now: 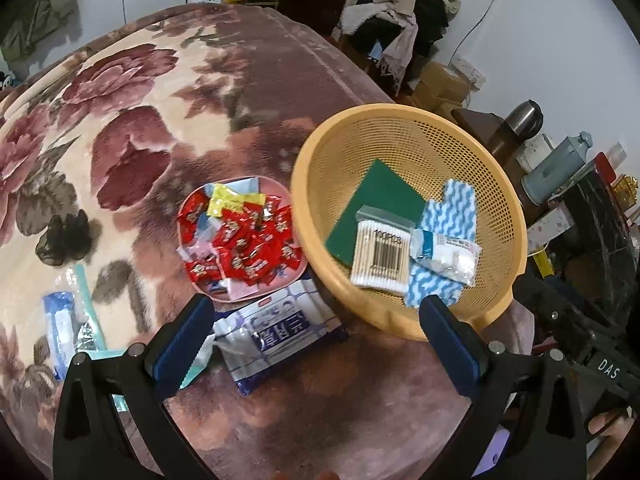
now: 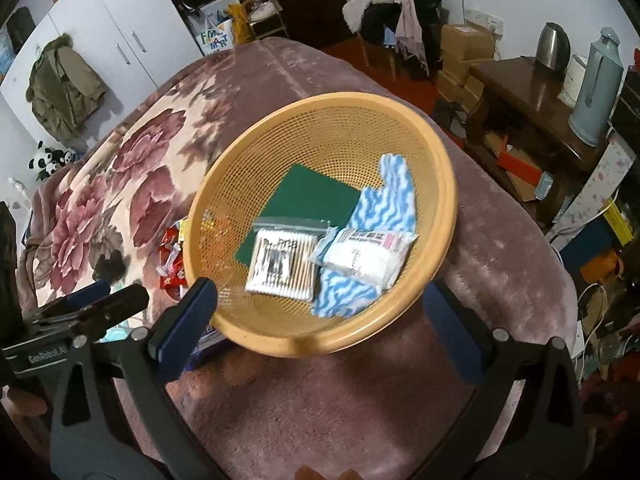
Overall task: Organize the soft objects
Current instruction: 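Move both tools back over the clear zip bag and blue wipes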
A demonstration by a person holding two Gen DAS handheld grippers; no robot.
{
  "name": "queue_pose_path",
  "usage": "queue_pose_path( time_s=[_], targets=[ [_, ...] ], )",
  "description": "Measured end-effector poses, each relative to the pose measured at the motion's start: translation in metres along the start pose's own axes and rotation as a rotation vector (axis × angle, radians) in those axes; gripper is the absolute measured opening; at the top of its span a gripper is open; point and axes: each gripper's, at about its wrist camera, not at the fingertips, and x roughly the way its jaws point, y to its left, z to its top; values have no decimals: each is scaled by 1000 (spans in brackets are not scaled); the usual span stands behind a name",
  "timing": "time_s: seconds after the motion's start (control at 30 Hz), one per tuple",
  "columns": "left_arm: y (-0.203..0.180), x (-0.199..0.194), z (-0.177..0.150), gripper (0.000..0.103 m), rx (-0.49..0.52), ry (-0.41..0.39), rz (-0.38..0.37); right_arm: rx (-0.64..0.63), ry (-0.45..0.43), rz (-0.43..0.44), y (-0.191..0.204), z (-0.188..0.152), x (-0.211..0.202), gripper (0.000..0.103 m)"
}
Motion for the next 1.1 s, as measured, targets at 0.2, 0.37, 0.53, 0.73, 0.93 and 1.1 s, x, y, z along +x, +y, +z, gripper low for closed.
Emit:
queue_pose_path(
  time_s=[0.2,0.37,0.53,0.73,0.93,1.1],
  targets=[
    [17,-8,-10,103,-23,-5,5,-23,1,1,16,-7,-3,103],
    [38,-16,-18,103,-51,-11,16,-53,16,3,34,-13,0,103],
    [63,-24,-25,103,-93,-16,25,-87,28,8,56,-20,4,103],
    [94,-31,-34,103,-135,-17,27,-130,35,16,85,-26,7,103],
    [126,-38,-49,103,-182,-16,39,-178,49,31,117,-32,14,103],
    [153,-45,-61,103,-227,-19,51,-223,68,50,145,-42,22,103]
  ],
)
